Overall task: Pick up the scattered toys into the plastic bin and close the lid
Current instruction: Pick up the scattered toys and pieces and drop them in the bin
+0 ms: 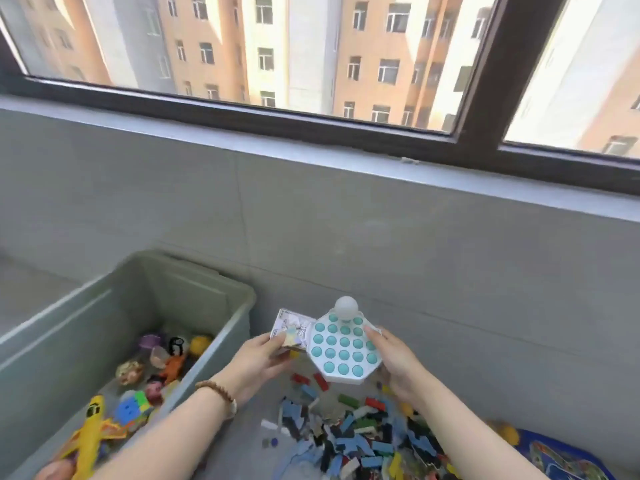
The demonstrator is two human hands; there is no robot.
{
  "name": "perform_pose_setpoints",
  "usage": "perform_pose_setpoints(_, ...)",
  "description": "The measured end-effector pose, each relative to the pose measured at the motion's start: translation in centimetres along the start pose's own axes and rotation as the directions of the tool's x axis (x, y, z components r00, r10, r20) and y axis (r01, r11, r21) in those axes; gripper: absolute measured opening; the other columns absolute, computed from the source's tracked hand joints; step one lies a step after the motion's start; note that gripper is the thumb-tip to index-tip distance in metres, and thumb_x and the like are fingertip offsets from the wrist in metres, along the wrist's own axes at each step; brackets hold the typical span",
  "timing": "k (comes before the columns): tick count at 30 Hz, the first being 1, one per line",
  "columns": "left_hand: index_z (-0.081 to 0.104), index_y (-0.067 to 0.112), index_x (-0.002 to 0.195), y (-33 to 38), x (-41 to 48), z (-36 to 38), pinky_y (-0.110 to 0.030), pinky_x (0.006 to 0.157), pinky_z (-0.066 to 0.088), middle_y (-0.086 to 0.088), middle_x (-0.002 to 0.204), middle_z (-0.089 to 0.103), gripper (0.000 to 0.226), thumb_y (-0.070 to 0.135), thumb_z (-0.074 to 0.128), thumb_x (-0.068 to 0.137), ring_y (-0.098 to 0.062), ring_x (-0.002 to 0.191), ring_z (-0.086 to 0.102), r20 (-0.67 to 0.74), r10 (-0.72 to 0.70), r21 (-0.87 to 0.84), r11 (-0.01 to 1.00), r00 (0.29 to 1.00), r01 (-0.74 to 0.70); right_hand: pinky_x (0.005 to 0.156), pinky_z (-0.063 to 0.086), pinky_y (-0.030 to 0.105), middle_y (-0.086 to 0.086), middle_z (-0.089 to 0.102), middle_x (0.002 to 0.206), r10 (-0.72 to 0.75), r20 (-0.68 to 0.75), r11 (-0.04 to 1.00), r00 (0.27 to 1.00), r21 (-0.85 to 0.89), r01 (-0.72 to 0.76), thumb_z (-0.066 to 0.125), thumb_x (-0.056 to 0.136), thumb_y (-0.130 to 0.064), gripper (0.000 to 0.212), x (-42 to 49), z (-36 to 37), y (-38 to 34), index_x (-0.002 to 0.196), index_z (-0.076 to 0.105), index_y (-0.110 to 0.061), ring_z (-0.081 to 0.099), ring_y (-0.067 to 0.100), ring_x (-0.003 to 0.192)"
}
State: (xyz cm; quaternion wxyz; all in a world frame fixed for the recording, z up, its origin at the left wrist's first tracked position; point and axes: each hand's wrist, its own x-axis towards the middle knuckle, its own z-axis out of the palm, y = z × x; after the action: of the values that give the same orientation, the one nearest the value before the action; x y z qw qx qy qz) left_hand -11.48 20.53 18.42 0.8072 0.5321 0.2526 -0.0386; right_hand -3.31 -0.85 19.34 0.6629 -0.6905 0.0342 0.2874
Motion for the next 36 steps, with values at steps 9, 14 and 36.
perform_pose_setpoints(9, 0.062, 0.003, 0.095, 4.2, -7.0, -22.2, -0.029, 0.081, 0.052, -0.011, 0.092, 0.067, 0.018, 0.011, 0.045, 0.097, -0.018, 0.083, 0.061, -0.352, 0.054, -0.128, 0.986, 0.934, -0.105, 0.086, 0.051, 0.034, 0.003, 0.072, 0.107, 0.095, 0.407, 0.995, 0.909, -0.044, -0.084, 0.039, 0.098, -0.038, 0.034, 1.5, 25.0, 0.6, 0.115, 0.061, -0.019, 0.067, 0.021, 0.101)
perform_pose_setpoints(14, 0.052, 0.014, 0.115, 2.4, -6.8, -31.5, -0.030, 0.086, 0.043, -0.007, 0.105, 0.059, 0.019, 0.022, 0.046, 0.098, -0.016, 0.090, 0.055, -0.506, 0.023, -0.030, 0.999, 0.862, -0.044, 0.113, 0.029, 0.039, 0.002, 0.042, 0.145, 0.180, 0.375, 0.984, 0.909, -0.072, -0.165, 0.039, 0.097, -0.046, 0.053, 4.0, 33.2, 2.7, 0.140, 0.038, -0.015, 0.039, 0.022, 0.134)
perform_pose_setpoints(36, 0.043, 0.013, 0.136, 0.5, -0.1, -13.7, -0.032, 0.107, 0.035, -0.007, 0.139, 0.048, 0.052, 0.043, 0.045, 0.094, -0.025, 0.129, 0.042, -0.166, 0.314, 0.894, 0.448, 0.935, 0.008, 0.110, 0.027, 0.031, 0.000, 0.035, 0.149, -0.071, 0.015, 0.794, 0.997, -0.604, 0.065, 0.046, 0.093, -0.047, 0.060, 5.0, 8.9, 1.8, 0.142, 0.037, -0.014, 0.034, 0.019, 0.137)
